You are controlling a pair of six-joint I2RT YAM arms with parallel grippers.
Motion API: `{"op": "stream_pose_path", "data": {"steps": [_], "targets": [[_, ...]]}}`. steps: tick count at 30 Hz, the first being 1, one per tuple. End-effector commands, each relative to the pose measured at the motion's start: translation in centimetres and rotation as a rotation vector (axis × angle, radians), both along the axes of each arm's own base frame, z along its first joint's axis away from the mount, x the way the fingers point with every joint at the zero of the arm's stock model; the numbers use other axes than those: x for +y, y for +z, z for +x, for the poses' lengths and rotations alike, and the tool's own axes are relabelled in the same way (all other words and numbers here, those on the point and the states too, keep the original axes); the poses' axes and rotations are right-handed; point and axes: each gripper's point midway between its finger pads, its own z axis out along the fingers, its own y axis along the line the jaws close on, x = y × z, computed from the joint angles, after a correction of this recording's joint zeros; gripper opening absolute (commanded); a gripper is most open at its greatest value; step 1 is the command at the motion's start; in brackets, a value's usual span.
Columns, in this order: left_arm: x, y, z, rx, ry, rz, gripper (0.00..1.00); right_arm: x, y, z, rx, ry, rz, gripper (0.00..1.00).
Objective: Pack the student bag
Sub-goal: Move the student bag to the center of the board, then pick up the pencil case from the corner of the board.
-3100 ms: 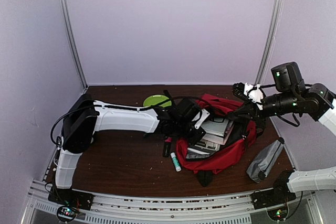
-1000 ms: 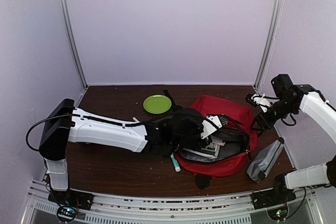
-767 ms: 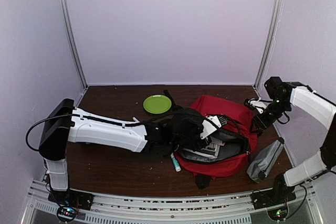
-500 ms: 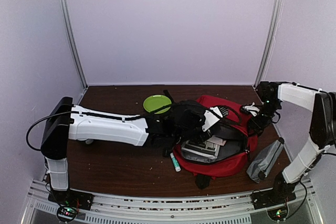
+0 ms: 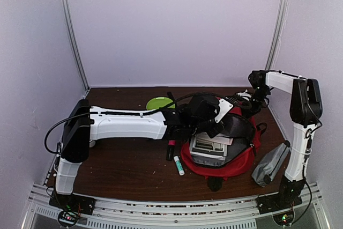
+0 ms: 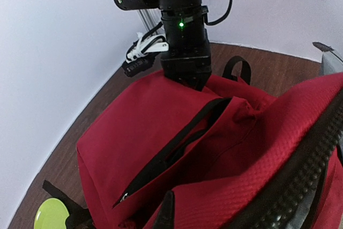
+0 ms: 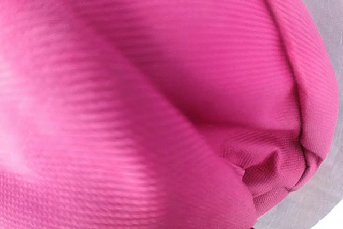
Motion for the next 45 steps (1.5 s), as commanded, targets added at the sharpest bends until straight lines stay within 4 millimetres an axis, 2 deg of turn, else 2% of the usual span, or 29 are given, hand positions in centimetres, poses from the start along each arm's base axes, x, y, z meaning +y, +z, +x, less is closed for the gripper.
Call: {"op": "stream_pose_path", "data": {"steps": [1,4,7,11,13,15,18,23,26,29,33,35,38,41,45], "targets": [[0.6,1.3,1.8,0.025,0.056,-0.053,0.00,1.2,1.1,1.9,-0.026,-0.051,0.065,0.40],[1.2,1.8,1.7,0.019,0.061,-0.062,0.00,0.9,3.0,2.0,-0.063,-0.087,0.132,0.40],[1.4,1.8,1.8,0.027,0.059,-0.073,0.00,-0.3,5.1,1.8,-0.122,-0.109,0.131,0.40],[0.8,2.1,1.6,0.065,0.028,-0.090,0.00,-1.5,8.5,-1.0,-0.186,-0.106,0.141,0.42],[0.7,2.2,1.5,0.078,0.021,-0.094,0.00,-2.0,10.4,-3.7,-0.221,-0.053,0.135,0.44],[0.7,2.5,1.4,0.082,0.017,-0.106,0.00,-2.4,11.9,-7.2,-0.251,0.046,0.114,0.46],[0.7,2.3,1.3,0.097,0.011,-0.111,0.00,-3.2,13.3,-12.7,-0.291,0.221,0.046,0.50],[0.7,2.0,1.2,0.127,-0.001,-0.118,0.00,-4.0,11.2,-21.9,-0.222,0.540,-0.084,0.57],[0.8,1.9,1.2,0.134,-0.002,-0.118,0.00,-4.1,9.8,-27.6,-0.137,0.813,-0.100,0.61],[1.0,1.6,1.2,0.139,-0.001,-0.113,0.00,-4.4,9.1,-30.7,-0.126,1.023,-0.133,0.69],[1.3,1.4,1.3,0.149,0.007,-0.114,0.00,-5.7,8.5,-31.7,-0.085,1.154,-0.216,0.80],[1.5,1.3,1.4,0.155,0.009,-0.115,0.00,-6.5,7.8,-31.7,-0.068,1.209,-0.265,0.99],[1.5,1.3,1.5,0.163,0.013,-0.122,0.00,-7.2,6.8,-30.9,-0.095,1.285,-0.351,1.00],[1.5,1.3,1.5,0.170,0.012,-0.129,0.00,-7.1,5.7,-28.3,-0.187,1.309,-0.473,1.00],[1.5,1.5,1.6,0.177,0.013,-0.137,0.00,-6.3,4.8,-26.4,-0.246,1.336,-0.533,0.98]]}}
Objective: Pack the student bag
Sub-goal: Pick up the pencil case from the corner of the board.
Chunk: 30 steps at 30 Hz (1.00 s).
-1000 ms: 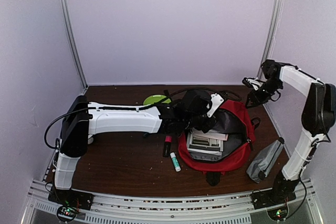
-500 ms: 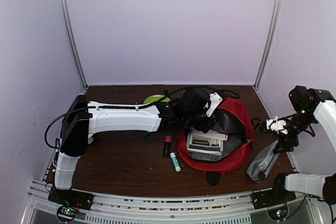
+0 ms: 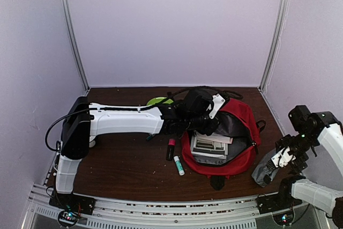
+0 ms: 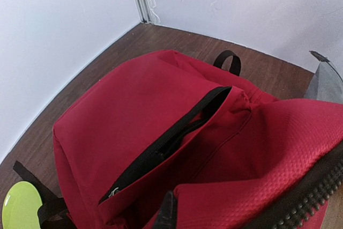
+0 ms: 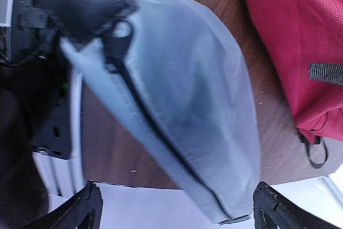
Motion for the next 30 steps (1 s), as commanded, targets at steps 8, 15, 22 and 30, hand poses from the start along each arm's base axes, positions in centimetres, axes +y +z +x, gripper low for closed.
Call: {"op": "stream_pose_path", "data": {"steps": [8,15,22,30], "targets": [[0.5,3.4,0.3,0.002,0.004,-0.068,0.00,0.1,-2.6,4.5,-0.076,0.014,-0.079,0.86],[0.5,3.8,0.3,0.004,-0.002,-0.069,0.00,-0.3,-5.1,4.3,-0.035,-0.017,-0.106,0.50],[0.5,4.4,0.8,0.007,0.000,-0.094,0.00,3.8,0.2,3.2,-0.086,0.014,0.041,0.00],[0.4,5.6,2.2,0.057,0.003,-0.162,0.00,11.4,6.5,-0.8,-0.090,0.174,0.302,0.00]]}}
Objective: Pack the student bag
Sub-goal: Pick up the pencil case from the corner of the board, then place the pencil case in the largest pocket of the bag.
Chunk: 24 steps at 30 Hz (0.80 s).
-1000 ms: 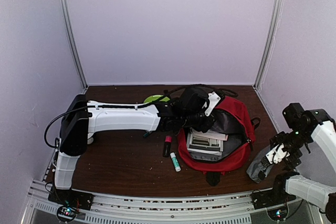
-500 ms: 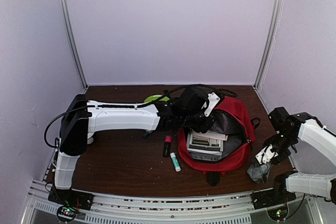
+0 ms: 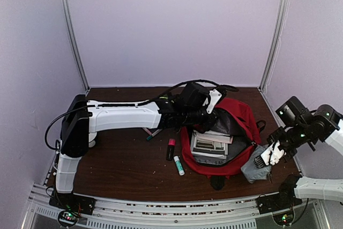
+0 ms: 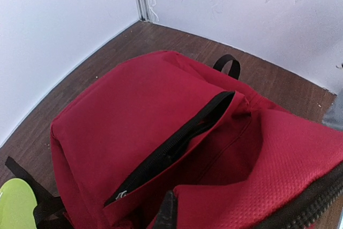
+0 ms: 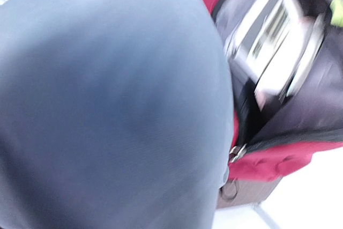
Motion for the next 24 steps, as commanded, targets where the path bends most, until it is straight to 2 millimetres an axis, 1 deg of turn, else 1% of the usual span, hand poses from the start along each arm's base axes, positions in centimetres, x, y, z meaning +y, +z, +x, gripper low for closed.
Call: {"op": "stream_pose_path", "data": {"steps": [1,6,9,11,13,16,21,24], "targets": [[-0.1,5.3,1.3,-0.004,0.008,-0.136,0.00,3.9,2.6,-2.8,0.122,-0.010,0.174,0.00],[-0.5,6.0,0.9,0.012,-0.022,-0.154,0.00,9.4,6.6,-1.9,0.124,0.030,0.351,0.00],[-0.8,6.3,0.4,0.024,-0.050,-0.164,0.00,12.3,8.1,-1.8,0.186,0.064,0.405,0.00],[-0.9,6.4,0.2,0.033,-0.062,-0.169,0.00,13.8,8.3,-1.5,0.211,0.081,0.419,0.00],[-1.1,6.6,-0.1,0.041,-0.080,-0.171,0.00,15.1,8.0,-0.6,0.196,0.098,0.426,0.00],[-1.2,6.8,-0.7,0.055,-0.113,-0.174,0.00,16.2,6.4,0.7,0.171,0.104,0.404,0.00],[-0.8,7.1,-1.1,0.058,-0.123,-0.172,0.00,15.9,2.8,3.2,0.088,0.071,0.321,0.00],[-0.8,7.3,-1.2,0.058,-0.129,-0.176,0.00,15.5,1.5,5.9,-0.006,-0.010,0.296,0.00]]}}
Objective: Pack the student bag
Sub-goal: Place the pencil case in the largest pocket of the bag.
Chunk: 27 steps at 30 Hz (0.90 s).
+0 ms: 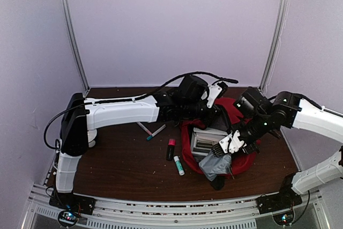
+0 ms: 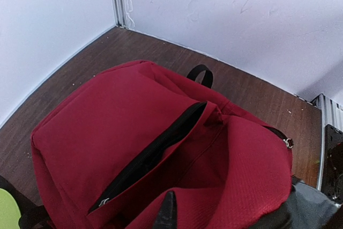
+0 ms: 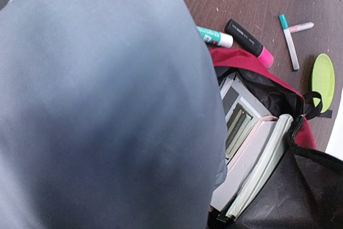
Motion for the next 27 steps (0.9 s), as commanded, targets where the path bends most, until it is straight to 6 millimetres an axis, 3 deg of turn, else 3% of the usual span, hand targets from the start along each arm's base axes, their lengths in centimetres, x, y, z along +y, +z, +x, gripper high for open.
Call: {"op": "stream_pose_path", "data": {"steps": [1,6,16,23,27], "targets": [[0.1,5.3,-0.4,-0.034,-0.024,-0.111,0.00,0.4,-0.1,4.4,-0.164,-0.113,0.013,0.00],[0.1,5.4,-0.6,-0.031,-0.031,-0.115,0.00,-2.2,-0.9,6.1,-0.194,-0.198,-0.063,0.00],[0.3,5.3,-1.1,-0.026,-0.056,-0.119,0.00,-7.8,-3.6,7.2,-0.196,-0.358,-0.286,0.00],[0.5,5.2,-1.4,-0.021,-0.061,-0.120,0.00,-9.3,-3.9,7.1,-0.102,-0.524,-0.335,0.00],[0.3,5.5,-1.8,-0.014,-0.089,-0.133,0.00,-9.7,-5.4,5.8,0.039,-0.625,-0.390,0.00]]}}
